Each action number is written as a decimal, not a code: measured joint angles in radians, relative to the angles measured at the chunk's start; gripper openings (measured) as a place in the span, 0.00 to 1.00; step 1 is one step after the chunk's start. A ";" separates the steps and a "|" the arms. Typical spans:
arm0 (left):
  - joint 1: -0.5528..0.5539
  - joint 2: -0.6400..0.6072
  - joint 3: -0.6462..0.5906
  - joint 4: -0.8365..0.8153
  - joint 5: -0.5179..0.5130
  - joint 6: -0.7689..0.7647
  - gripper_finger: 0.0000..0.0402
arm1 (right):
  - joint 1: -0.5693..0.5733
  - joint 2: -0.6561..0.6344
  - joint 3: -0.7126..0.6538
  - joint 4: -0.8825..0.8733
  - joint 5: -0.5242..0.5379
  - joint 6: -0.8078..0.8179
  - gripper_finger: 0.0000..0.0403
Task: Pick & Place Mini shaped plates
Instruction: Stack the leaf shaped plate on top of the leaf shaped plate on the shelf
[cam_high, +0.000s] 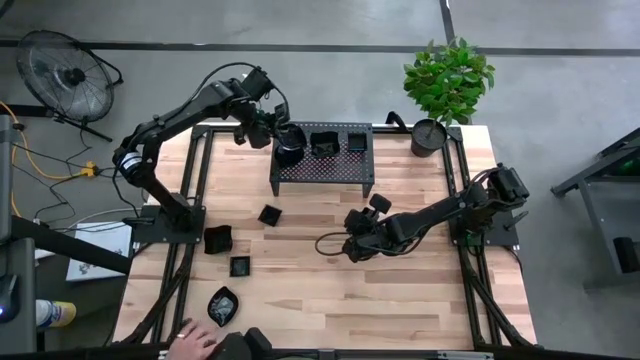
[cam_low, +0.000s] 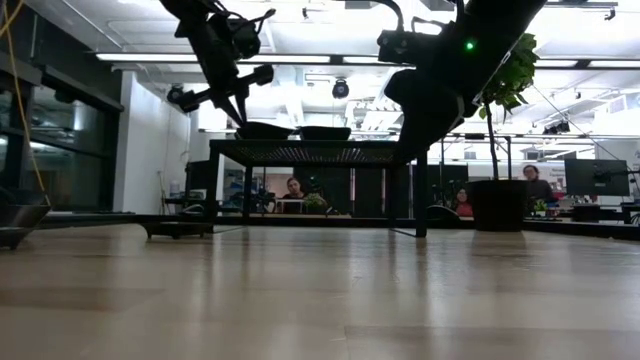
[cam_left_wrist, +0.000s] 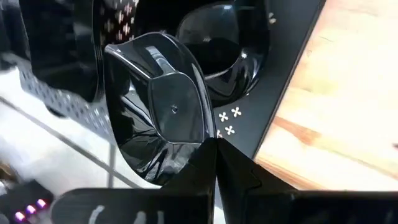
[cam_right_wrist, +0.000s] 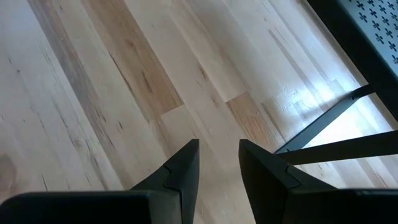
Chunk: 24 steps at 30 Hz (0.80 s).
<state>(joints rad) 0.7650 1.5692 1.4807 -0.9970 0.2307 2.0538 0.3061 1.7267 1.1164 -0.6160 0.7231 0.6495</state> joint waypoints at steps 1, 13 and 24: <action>0.000 0.000 0.000 0.002 -0.007 -0.029 0.00 | 0.000 0.000 0.000 0.000 0.000 0.000 0.27; -0.059 -0.022 -0.001 0.001 -0.182 -0.743 0.00 | 0.000 0.000 0.000 0.000 0.000 0.004 0.27; -0.206 -0.063 -0.001 -0.005 -0.264 -1.449 0.00 | 0.000 0.000 0.000 0.000 0.000 0.150 0.27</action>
<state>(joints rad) 0.5591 1.5059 1.4799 -1.0019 -0.0331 0.6047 0.3065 1.7267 1.1164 -0.6163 0.7227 0.7991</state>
